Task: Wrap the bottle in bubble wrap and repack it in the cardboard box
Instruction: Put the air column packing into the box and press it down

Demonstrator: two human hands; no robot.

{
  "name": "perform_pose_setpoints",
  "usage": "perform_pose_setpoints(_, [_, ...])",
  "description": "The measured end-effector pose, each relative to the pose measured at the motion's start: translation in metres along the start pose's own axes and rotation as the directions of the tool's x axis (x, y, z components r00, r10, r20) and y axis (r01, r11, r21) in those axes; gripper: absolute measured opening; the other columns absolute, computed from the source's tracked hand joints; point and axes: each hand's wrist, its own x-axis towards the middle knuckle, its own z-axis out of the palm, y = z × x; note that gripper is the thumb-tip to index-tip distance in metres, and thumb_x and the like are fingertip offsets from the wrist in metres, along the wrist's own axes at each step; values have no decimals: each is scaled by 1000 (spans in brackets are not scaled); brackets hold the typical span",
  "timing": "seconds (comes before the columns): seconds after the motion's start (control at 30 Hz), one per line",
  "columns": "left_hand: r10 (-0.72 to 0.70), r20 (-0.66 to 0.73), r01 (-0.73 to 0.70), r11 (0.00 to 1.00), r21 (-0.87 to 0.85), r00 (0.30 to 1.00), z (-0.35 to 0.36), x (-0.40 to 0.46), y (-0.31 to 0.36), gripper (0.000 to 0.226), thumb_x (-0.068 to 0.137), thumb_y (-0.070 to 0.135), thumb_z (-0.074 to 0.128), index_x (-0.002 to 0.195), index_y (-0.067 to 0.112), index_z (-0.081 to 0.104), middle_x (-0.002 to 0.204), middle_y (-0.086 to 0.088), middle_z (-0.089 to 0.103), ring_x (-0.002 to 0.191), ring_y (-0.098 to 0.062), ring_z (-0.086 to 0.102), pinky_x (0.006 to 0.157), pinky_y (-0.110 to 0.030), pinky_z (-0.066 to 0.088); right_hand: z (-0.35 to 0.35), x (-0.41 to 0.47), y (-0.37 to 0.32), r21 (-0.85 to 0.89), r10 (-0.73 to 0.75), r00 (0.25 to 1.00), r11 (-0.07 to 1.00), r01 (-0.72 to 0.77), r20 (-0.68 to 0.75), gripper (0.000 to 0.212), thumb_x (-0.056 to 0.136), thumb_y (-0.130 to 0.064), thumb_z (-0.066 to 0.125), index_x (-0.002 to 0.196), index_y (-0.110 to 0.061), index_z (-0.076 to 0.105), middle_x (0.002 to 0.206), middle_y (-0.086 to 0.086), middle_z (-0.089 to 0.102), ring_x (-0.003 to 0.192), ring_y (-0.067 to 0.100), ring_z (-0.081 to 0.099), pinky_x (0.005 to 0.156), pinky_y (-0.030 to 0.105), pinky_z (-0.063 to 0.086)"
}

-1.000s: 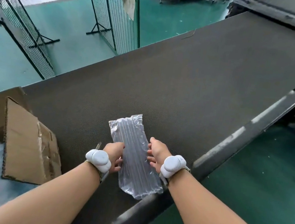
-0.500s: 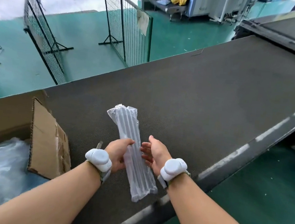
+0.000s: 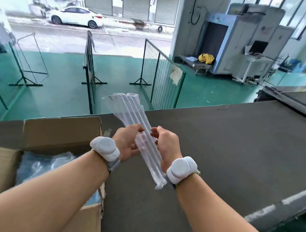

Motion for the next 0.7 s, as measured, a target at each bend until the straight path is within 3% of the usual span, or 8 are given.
perform_pose_setpoints(0.07, [20, 44, -17, 998, -61, 999, -14, -6, 15, 25, 86, 18, 64, 108, 6, 65, 86, -11, 73, 67, -19, 67, 72, -33, 60, 11, -3, -20, -26, -28, 1000, 999, 29, 13, 32, 105, -14, 46, 96, -8, 75, 87, -1, 72, 82, 18, 66, 72, 19, 55])
perform_pose_setpoints(0.13, [53, 44, -49, 994, -98, 998, -49, -15, 32, 34, 82, 21, 66, 113, 5, 66, 89, -10, 70, 75, -20, 60, 86, -37, 57, 41, -9, -38, -39, -96, 994, 994, 98, 59, 32, 106, -15, 45, 109, -2, 75, 93, 1, 70, 89, 18, 64, 82, 23, 54])
perform_pose_setpoints(0.2, [55, 64, -45, 987, -154, 996, -70, -21, 42, 32, 76, 23, 68, 107, 12, 65, 90, -9, 68, 69, -18, 55, 77, -32, 54, 58, -13, -52, -18, -129, 990, 991, 130, 59, 35, 105, -16, 46, 115, 5, 72, 97, 6, 68, 93, 19, 62, 96, 39, 53])
perform_pose_setpoints(0.3, [83, 85, -55, 955, -293, 993, -112, -34, 51, 17, 79, 22, 68, 91, 14, 59, 79, -7, 66, 66, -17, 54, 70, -28, 52, 94, -28, -69, -6, -174, 979, 984, 176, 109, 32, 103, -18, 51, 113, 2, 75, 98, 5, 72, 93, 19, 64, 100, 42, 53])
perform_pose_setpoints(0.37, [120, -10, -115, 922, -370, 993, -149, -43, 53, 15, 85, 17, 67, 96, 8, 63, 87, -13, 70, 73, -24, 65, 81, -37, 60, 124, -45, -79, 26, -171, 972, 985, 169, 162, 28, 101, -21, 57, 106, -6, 80, 103, 6, 79, 93, 18, 66, 93, 35, 52])
perform_pose_setpoints(0.47, [162, -119, -198, 883, -426, 979, -187, -50, 50, 31, 84, 16, 68, 113, 6, 63, 100, -15, 70, 83, -26, 69, 96, -41, 57, 156, -60, -85, 72, -192, 959, 981, 181, 210, 24, 99, -21, 59, 99, -14, 82, 105, 2, 81, 101, 22, 71, 95, 36, 53])
perform_pose_setpoints(0.6, [124, -228, -221, 854, -471, 966, -228, -57, 36, 21, 86, 17, 66, 104, 7, 61, 86, -11, 67, 80, -24, 67, 94, -39, 58, 196, -72, -76, 58, -171, 937, 985, 161, 303, 25, 98, -20, 59, 101, -12, 82, 104, 0, 82, 103, 21, 73, 94, 34, 54])
perform_pose_setpoints(0.7, [78, -282, -211, 852, -479, 956, -245, -62, 22, 8, 88, 17, 64, 89, 11, 59, 74, -6, 62, 70, -19, 63, 76, -32, 58, 217, -77, -63, 49, -144, 917, 990, 136, 371, 23, 98, -17, 60, 101, -10, 81, 106, 4, 81, 93, 17, 71, 85, 27, 53])
